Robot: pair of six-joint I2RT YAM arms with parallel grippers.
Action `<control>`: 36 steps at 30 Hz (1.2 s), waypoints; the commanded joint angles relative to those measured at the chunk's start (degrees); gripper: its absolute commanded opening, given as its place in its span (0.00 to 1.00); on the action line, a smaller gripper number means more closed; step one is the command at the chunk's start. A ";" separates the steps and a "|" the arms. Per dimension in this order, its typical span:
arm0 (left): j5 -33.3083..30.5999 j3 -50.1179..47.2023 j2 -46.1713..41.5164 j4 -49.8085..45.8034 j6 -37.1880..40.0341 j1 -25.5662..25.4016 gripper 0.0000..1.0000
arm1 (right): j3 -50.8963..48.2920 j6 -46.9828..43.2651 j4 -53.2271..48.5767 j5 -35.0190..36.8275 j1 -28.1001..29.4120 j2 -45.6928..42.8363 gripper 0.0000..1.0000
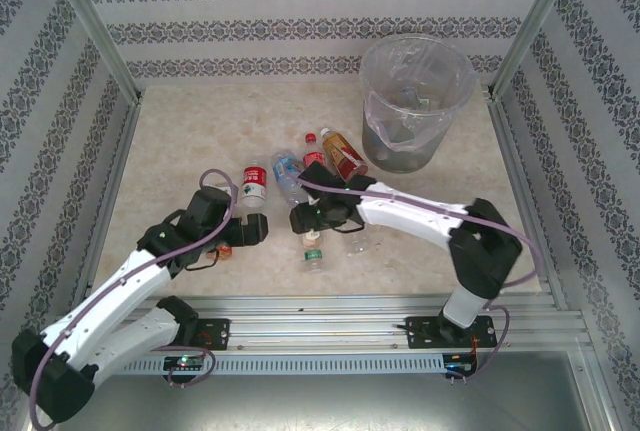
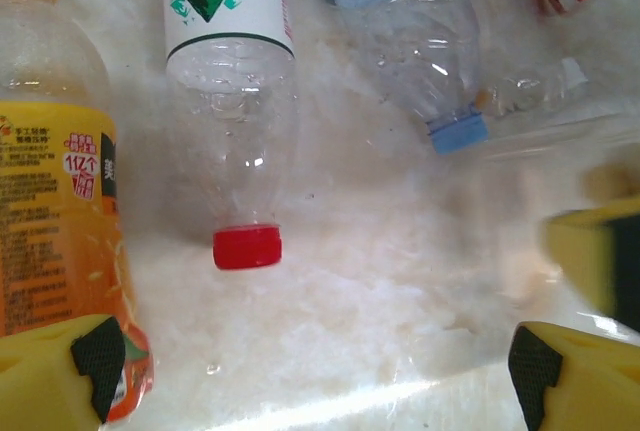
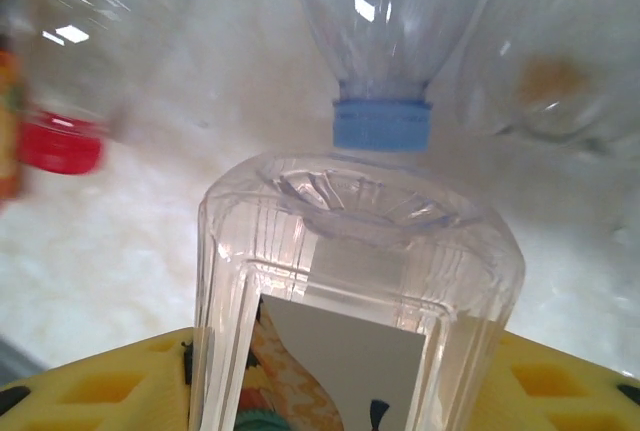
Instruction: Put the plastic bottles in the bin
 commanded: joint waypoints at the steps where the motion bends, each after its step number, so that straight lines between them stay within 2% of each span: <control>1: 4.44 2.88 4.81 5.68 2.87 1.97 0.98 | -0.15 -3.43 -0.16 -1.91 -3.18 -8.26 0.57; 4: 4.60 5.50 12.00 7.23 3.31 2.74 0.96 | 2.51 -6.58 -2.96 -3.28 -7.23 -13.25 0.57; 9: 0.90 9.62 21.39 8.45 3.80 4.02 0.92 | 10.80 -10.76 -6.13 -8.32 -17.06 -17.51 0.57; 15: -4.94 15.76 29.28 5.08 6.27 4.35 0.92 | 23.41 -12.14 -6.19 -15.80 -30.26 -15.56 0.57; 19: -7.03 17.32 32.87 3.84 7.18 4.72 0.92 | 32.75 -10.33 -4.90 -19.02 -38.55 -10.44 0.57; 25: -6.50 17.85 38.19 4.10 7.18 5.00 0.91 | 46.77 -11.48 -7.44 -11.94 -44.86 0.29 0.57; 31: -6.00 19.31 42.67 4.00 7.69 5.15 0.88 | 54.86 -15.72 -11.91 0.53 -45.63 9.47 0.58; 35: -6.44 19.53 44.58 4.22 7.88 5.52 0.85 | 55.32 -18.44 -13.30 6.83 -45.54 11.84 0.64; 36: -6.32 19.50 45.00 4.41 7.88 5.59 0.83 | 55.34 -19.04 -13.82 7.45 -45.54 12.29 0.70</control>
